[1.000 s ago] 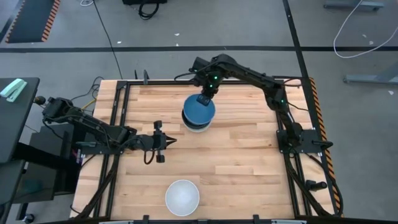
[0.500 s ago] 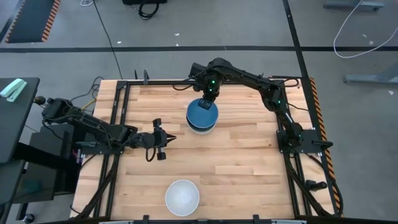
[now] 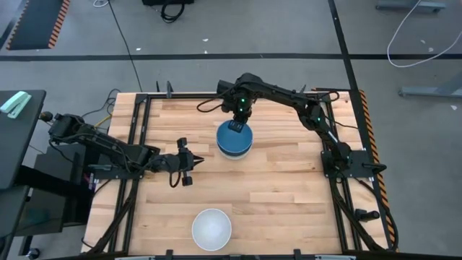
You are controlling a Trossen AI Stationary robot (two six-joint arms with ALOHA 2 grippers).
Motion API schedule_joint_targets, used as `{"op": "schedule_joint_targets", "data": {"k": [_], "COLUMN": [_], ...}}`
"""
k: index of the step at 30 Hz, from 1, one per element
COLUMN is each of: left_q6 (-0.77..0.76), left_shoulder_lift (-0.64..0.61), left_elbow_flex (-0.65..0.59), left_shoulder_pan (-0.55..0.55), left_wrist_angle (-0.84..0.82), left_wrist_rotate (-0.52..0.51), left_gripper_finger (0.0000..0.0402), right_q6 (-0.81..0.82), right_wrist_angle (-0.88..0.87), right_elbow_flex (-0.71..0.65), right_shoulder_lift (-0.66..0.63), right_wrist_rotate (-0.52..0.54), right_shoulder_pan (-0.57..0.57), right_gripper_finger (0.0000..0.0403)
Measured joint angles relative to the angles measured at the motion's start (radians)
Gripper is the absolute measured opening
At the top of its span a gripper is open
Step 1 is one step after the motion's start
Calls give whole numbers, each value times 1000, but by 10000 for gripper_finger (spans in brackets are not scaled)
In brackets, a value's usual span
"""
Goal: Nest bowls inside each other
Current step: Stack the blue bowl on top of the black bowl, then stack the white bowl on top of the blue bowl
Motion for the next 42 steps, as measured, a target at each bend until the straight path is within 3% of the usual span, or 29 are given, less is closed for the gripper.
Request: {"op": "schedule_joint_targets", "data": {"k": [5, 19, 33, 42], "left_q6": [-5, -13, -24, -31], "left_shoulder_lift": [0, 0, 0, 0], "left_elbow_flex": [0, 0, 0, 0], "left_shoulder_pan": [6, 6, 6, 7], "left_wrist_angle": [-1, -17, -23, -31], "left_wrist_rotate": [0, 0, -1, -1], "left_gripper_finger": [28, 32, 28, 27], "right_q6": [-1, 0, 3, 3], "right_wrist_angle": [0, 0, 0, 0], "right_elbow_flex": [0, 0, 11, 14], "right_shoulder_lift": [-1, -2, -46, -143], "right_wrist_rotate": [4, 9, 36, 59], "right_shoulder_pan": [0, 0, -1, 3], "right_gripper_finger": [12, 77, 83, 81]}}
